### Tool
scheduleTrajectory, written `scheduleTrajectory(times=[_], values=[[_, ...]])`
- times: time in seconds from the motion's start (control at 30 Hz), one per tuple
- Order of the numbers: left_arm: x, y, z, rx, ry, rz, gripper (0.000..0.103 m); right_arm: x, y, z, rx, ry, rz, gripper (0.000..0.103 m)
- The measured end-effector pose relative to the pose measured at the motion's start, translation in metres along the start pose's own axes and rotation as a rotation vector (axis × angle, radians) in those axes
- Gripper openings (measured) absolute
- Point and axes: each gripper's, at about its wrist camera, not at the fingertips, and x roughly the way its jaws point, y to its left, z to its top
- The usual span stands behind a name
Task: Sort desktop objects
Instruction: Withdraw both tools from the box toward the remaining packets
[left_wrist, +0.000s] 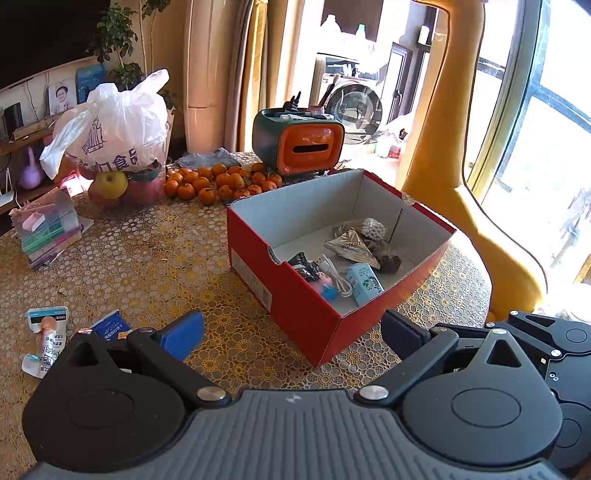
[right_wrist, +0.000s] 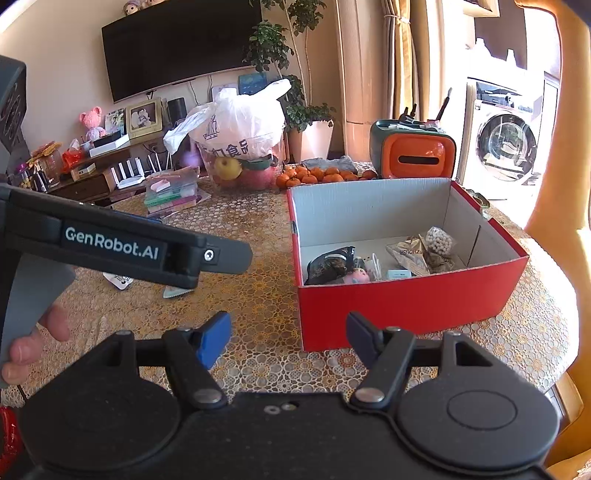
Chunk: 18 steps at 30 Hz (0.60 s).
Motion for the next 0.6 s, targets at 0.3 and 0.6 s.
scheduleTrajectory(times=[0.3,0.6], values=[[-0.023,0.031,-0.015,-0.035,-0.017,0.023,0.103,0.007,0.034,-0.002,-0.051,0.008,0.026,0.069],[-0.049,0.068,-0.031,-0.093,-0.048,0.055,0.103,0.019,0.070,-0.002,-0.100,0.011,0.054,0.069]])
